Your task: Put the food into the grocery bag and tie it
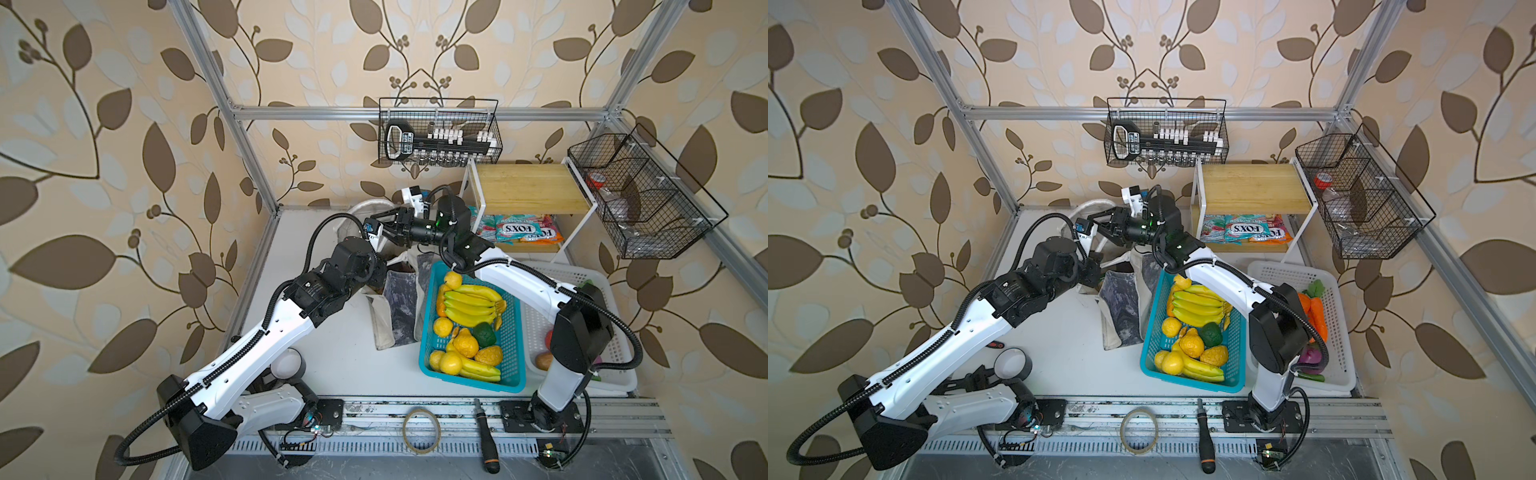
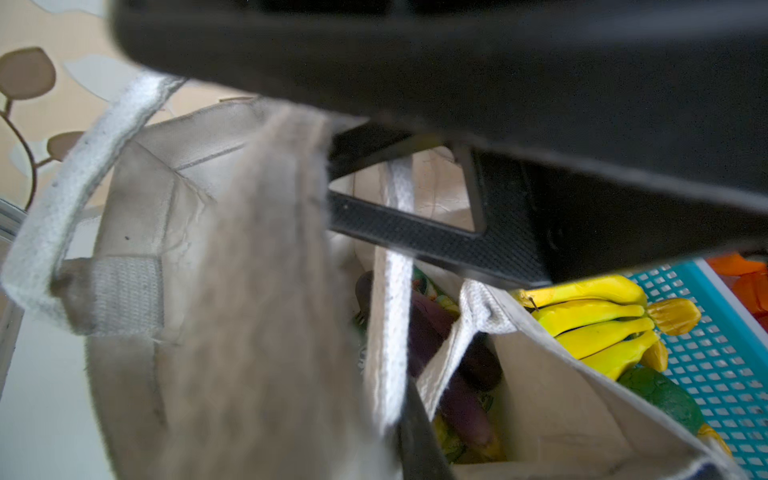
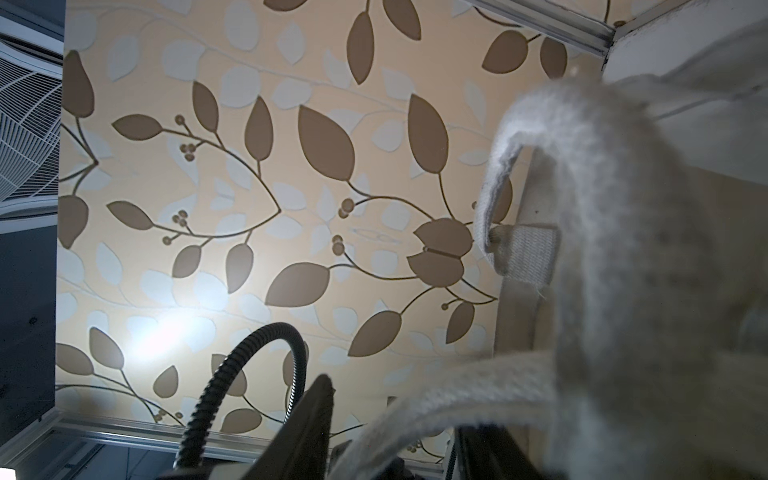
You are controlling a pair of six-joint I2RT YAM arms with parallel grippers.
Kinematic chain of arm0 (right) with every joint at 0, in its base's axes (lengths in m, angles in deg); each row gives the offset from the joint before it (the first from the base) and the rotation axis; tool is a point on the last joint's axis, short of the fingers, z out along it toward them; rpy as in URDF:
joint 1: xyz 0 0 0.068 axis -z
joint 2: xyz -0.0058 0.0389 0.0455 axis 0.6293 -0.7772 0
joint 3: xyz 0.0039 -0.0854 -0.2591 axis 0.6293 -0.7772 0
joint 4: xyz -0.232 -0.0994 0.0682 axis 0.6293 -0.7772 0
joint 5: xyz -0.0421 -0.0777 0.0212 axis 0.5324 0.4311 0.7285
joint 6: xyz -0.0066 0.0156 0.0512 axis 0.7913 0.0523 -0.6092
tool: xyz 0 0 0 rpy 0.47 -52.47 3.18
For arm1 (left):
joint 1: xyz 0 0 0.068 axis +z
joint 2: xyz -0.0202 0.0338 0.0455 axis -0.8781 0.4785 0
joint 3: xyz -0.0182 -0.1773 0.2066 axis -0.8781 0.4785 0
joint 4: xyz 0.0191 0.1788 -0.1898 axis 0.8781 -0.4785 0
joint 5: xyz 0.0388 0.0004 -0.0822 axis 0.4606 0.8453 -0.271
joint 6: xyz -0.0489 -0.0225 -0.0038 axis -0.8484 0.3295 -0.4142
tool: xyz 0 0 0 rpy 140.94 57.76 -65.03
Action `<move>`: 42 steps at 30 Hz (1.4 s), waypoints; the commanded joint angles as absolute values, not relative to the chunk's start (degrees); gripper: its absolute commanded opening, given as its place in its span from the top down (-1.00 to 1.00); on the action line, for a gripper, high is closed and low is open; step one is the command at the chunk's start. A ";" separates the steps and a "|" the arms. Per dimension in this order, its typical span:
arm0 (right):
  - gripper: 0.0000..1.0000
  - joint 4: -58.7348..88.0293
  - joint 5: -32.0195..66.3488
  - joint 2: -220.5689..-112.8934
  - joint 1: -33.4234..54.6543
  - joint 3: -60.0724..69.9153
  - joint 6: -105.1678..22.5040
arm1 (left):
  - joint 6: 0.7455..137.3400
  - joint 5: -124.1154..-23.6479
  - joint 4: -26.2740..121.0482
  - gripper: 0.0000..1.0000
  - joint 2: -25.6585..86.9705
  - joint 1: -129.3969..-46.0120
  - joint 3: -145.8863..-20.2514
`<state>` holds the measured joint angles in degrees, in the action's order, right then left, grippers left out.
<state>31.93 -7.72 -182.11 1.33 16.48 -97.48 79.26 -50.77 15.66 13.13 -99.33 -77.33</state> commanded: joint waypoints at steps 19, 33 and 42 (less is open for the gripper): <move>1.00 26.25 -23.14 -179.92 6.28 12.64 -83.68 | 69.15 -50.78 17.27 1.00 10.85 -99.91 -76.49; 1.00 12.21 -35.61 -179.72 10.48 11.72 -56.81 | 63.12 -57.95 15.72 1.00 10.47 -98.51 -77.33; 1.00 -11.60 -26.05 -181.07 11.23 18.42 -37.92 | 62.01 -62.52 16.72 1.00 10.48 -97.15 -76.52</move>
